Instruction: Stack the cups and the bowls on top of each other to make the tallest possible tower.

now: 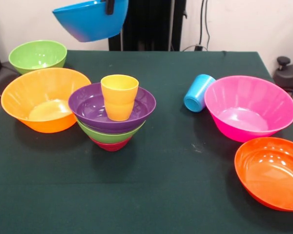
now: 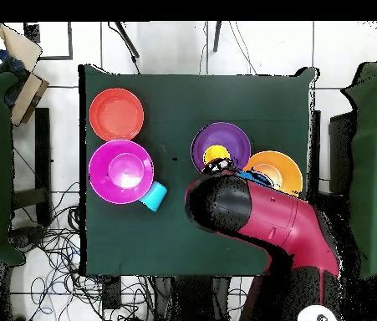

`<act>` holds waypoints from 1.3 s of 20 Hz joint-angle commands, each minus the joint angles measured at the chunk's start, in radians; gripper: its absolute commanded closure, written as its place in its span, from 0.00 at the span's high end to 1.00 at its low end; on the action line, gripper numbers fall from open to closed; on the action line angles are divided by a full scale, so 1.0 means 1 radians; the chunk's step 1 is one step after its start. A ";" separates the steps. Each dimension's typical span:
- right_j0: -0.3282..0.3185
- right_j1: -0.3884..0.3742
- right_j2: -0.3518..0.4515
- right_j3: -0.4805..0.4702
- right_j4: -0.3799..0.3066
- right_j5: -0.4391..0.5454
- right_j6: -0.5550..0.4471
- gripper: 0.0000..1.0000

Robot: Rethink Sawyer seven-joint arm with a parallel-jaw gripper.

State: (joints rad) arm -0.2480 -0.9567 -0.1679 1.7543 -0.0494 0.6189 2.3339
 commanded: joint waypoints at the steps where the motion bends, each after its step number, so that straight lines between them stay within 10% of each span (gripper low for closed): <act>1: -0.041 -0.016 0.111 -0.022 -0.163 0.153 -0.319 0.00; 6: -0.065 0.055 0.171 0.003 -0.149 0.043 -0.227 0.00; 26: 0.087 0.232 0.097 -0.341 -0.168 0.339 -0.024 0.00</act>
State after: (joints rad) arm -0.1924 -0.8053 -0.1066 1.5512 -0.1339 0.8041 2.3339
